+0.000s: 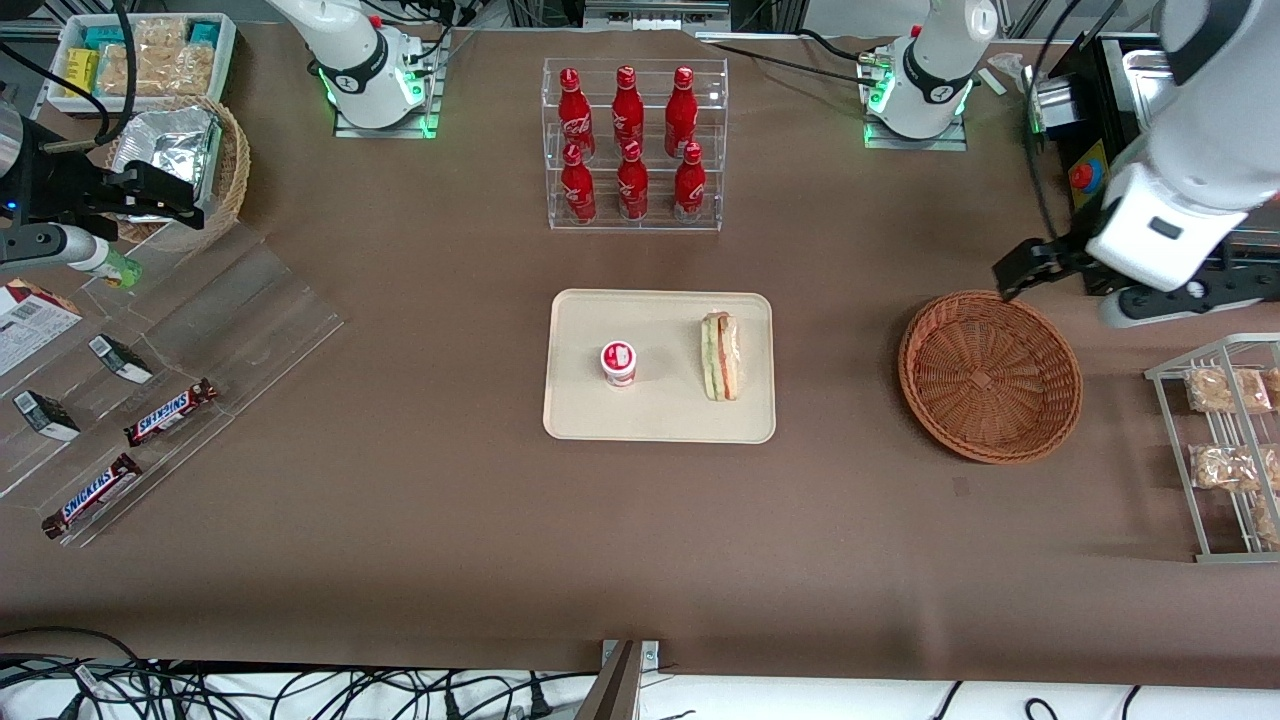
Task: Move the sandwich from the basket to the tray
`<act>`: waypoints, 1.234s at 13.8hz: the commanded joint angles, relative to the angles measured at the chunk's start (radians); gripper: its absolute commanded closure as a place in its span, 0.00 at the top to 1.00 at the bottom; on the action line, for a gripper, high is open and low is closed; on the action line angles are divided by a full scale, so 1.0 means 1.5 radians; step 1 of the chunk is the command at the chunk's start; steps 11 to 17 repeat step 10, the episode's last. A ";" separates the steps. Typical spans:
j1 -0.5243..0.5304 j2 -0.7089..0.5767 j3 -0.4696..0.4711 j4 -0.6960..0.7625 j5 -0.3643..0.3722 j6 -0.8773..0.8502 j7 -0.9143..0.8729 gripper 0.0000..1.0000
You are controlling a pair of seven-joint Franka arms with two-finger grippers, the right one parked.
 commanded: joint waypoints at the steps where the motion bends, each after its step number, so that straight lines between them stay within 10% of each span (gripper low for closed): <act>1: -0.012 -0.028 0.062 -0.013 -0.029 -0.030 0.147 1.00; 17: -0.006 -0.027 0.068 -0.016 -0.028 -0.035 0.218 1.00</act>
